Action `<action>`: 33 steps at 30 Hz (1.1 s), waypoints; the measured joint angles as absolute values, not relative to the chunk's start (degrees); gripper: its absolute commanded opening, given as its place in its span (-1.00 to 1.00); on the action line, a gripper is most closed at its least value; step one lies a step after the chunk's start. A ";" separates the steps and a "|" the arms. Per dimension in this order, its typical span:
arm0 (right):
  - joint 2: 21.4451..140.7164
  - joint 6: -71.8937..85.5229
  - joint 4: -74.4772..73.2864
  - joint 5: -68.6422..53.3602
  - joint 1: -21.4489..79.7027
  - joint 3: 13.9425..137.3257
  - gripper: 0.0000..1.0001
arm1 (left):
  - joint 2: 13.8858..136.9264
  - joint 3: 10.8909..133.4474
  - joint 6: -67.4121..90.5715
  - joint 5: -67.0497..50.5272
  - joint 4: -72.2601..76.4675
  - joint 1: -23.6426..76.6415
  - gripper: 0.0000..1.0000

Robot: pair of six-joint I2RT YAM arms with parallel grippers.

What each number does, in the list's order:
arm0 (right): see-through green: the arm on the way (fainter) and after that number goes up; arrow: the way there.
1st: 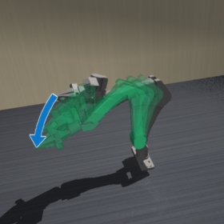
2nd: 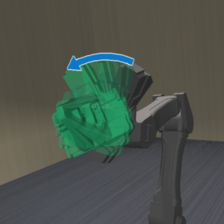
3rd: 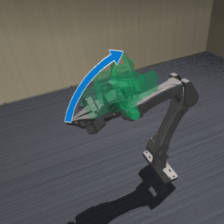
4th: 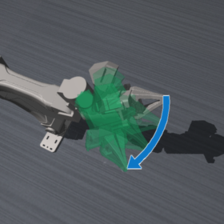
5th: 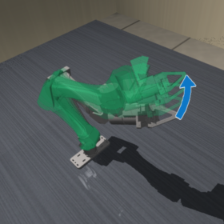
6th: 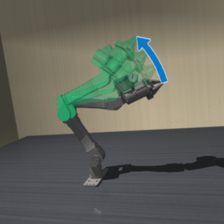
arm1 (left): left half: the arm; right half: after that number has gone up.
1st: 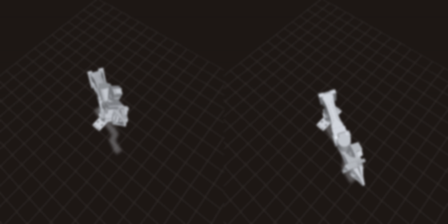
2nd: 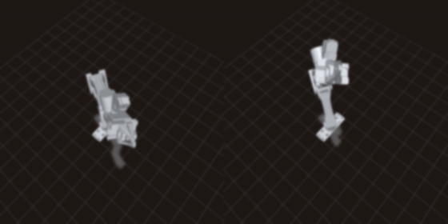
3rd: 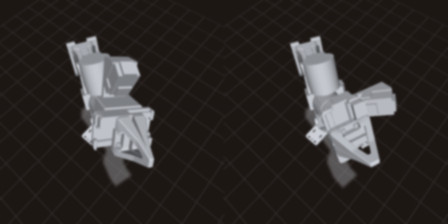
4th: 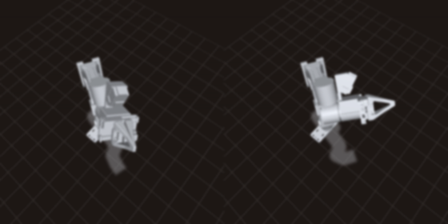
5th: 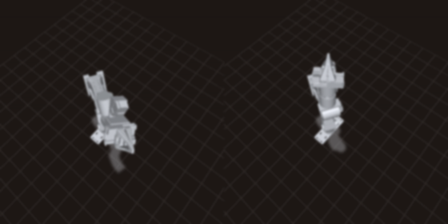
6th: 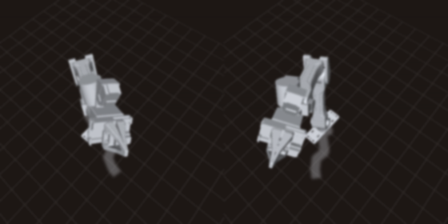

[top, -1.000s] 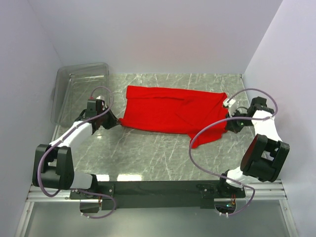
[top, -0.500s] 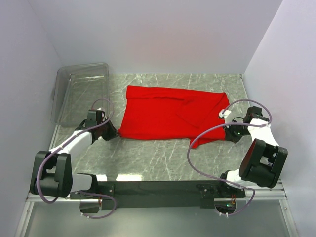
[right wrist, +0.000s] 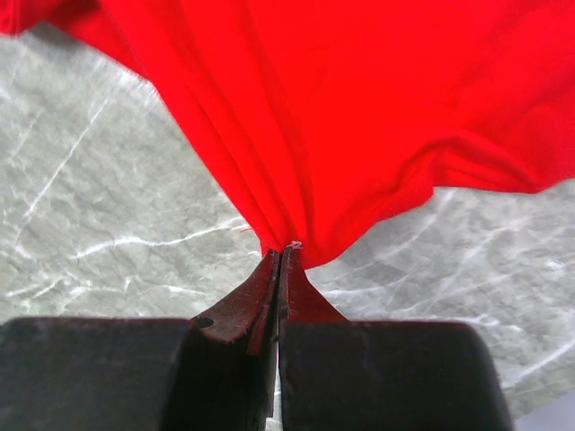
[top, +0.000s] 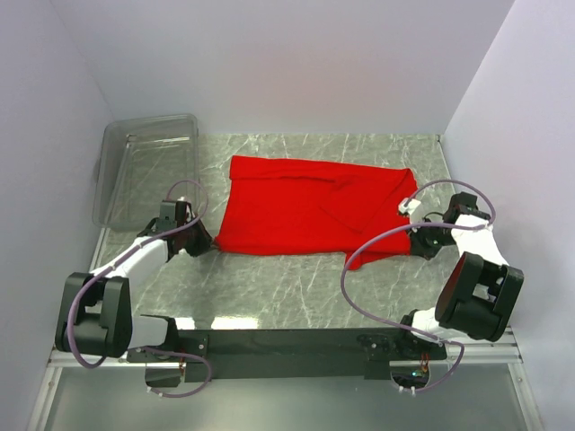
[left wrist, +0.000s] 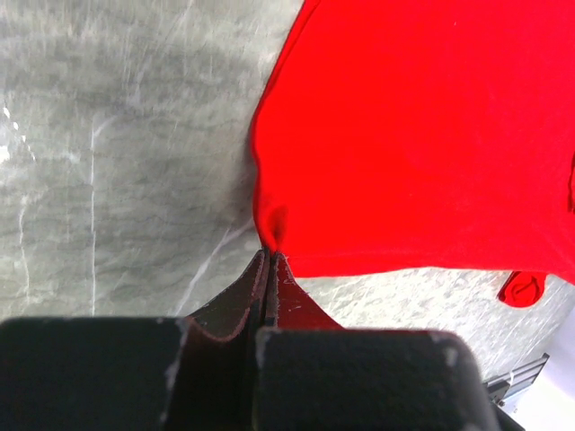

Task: Fold and stack the t-shirts
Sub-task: Fold the T-shirt at the center of the board.

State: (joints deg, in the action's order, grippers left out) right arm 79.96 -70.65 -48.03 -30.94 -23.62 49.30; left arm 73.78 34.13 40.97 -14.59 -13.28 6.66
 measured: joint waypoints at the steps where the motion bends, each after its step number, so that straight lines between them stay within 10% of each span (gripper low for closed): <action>1: 80.07 -69.80 -48.10 -31.16 -23.62 49.69 -1.00 | 74.08 34.46 40.95 -14.46 -13.34 6.66 -0.99; 33: 93.58 -52.27 -43.31 -34.61 -23.62 64.01 -1.00 | 94.83 53.67 40.97 -15.40 -9.32 6.55 -0.99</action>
State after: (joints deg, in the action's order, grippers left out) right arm 93.58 -52.27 -43.31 -34.61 -23.62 64.01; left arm 94.83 53.67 40.97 -15.40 -9.32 6.55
